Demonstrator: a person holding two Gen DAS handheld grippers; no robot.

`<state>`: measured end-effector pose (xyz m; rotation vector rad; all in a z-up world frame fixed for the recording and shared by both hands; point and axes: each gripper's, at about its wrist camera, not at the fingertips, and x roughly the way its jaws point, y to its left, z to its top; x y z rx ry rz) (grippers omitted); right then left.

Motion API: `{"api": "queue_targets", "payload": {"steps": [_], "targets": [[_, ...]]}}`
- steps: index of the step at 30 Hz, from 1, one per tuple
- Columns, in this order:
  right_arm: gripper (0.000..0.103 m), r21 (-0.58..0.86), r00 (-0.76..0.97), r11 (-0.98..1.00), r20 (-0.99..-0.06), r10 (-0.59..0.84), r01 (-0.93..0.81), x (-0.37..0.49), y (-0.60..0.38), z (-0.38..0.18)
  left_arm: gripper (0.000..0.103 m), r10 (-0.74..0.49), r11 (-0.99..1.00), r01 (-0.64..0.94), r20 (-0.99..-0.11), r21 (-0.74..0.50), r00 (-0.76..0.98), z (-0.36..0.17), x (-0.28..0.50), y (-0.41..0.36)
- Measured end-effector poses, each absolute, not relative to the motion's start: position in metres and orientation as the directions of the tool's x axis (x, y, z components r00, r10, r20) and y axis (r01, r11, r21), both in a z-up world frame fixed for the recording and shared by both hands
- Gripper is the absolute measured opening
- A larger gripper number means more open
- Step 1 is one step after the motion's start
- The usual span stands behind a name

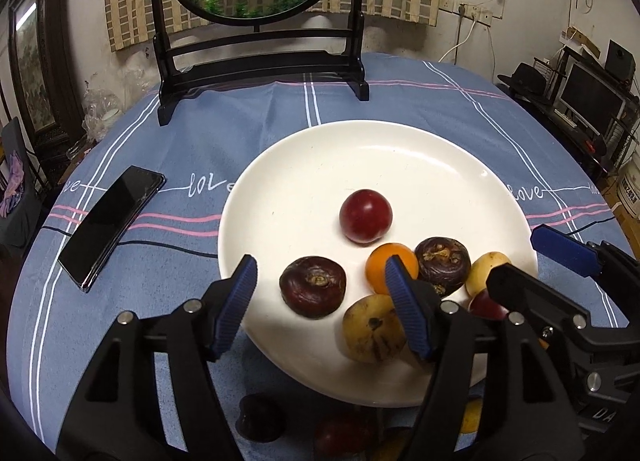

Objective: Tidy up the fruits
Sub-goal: 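Withdraw both open tools from the plate toward the remaining fruits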

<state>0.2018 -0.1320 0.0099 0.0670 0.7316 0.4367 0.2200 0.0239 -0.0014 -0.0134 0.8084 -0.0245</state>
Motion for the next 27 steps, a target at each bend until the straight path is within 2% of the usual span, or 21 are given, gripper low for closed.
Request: {"api": "queue_targets", "payload": {"steps": [8,14,19,27], "targets": [[0.069,0.217,0.666,0.916,-0.632,0.396,-0.338,0.194,-0.142,0.008,0.071,-0.055,0.998,0.019,-0.729,-0.058,0.682,-0.002,0.210,0.029],[0.069,0.263,0.660,0.910,-0.627,0.414,-0.320,0.169,-0.160,0.003,0.074,-0.085,0.994,0.011,-0.736,-0.105,0.672,-0.004,0.174,0.036],[0.069,0.282,0.657,0.904,-0.622,0.427,-0.320,0.139,-0.172,0.002,0.079,-0.099,0.995,0.046,-0.720,-0.093,0.686,-0.001,0.136,0.030],[0.071,0.231,0.666,0.922,-0.640,0.384,-0.311,0.097,-0.192,-0.005,0.080,-0.117,0.992,0.041,-0.743,-0.120,0.659,-0.013,0.105,0.031]]}}
